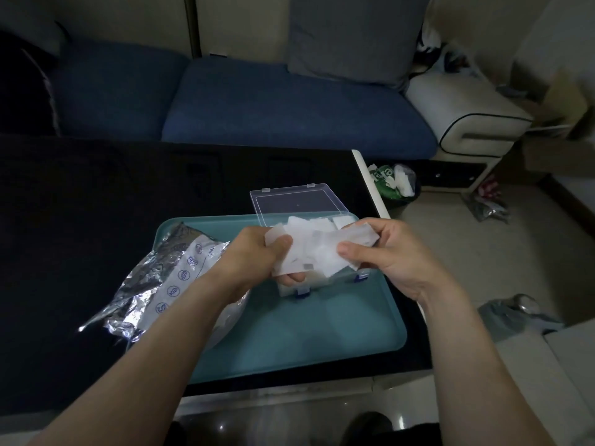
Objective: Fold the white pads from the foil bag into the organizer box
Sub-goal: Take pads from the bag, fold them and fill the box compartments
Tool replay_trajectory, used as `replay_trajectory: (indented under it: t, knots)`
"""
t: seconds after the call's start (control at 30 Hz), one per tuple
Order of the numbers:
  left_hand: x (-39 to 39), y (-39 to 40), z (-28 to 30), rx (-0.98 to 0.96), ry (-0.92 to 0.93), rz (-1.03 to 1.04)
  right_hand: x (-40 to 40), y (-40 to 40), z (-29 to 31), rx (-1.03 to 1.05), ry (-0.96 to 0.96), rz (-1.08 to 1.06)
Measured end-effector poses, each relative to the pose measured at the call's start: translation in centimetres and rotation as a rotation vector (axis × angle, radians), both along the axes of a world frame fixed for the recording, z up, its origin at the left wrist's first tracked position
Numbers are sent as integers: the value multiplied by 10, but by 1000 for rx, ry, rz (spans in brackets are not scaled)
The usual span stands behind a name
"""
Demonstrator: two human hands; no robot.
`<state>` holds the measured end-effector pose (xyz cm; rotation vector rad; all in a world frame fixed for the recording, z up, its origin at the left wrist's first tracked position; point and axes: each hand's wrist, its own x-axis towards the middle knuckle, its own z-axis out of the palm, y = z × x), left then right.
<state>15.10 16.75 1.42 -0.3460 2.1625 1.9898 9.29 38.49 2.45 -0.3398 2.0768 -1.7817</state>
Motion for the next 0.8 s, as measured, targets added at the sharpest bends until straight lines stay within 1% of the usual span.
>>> replay_trajectory:
  t: [0.07, 0.13, 0.23, 0.33, 0.43, 0.5, 0.57, 0.67, 0.7, 0.73, 0.8]
  knots:
    - [2, -2, -1, -148, 42, -111, 1, 2, 1, -10, -1, 61]
    - [4, -2, 1, -251, 66, -235, 2, -2, 0, 91, 73, 93]
    - [7, 1, 4, -304, 63, -377, 3, -7, -6, 243, 130, 94]
    - [8, 1, 6, -335, 58, -444, 2, -7, -8, 291, 100, 120]
    - [9, -1, 6, -321, 34, -476, 1, -1, -5, 311, 67, 160]
    - [7, -4, 2, -318, 3, -445, -1, 6, -2, 301, 68, 108]
    - [5, -6, -5, -317, -37, -358, -4, 12, 0, 248, 37, 34]
    - [0, -5, -11, -405, 24, -168, -5, 15, 2, 36, -119, 17]
    - [-1, -2, -10, -395, 61, -91, -3, 12, 3, -21, -173, 32]
    - [-2, 1, -10, -334, 84, -2, 0, 6, 3, -58, -215, 44]
    - [-3, 7, -9, -101, 93, 144, 7, -9, 1, -84, -258, 8]
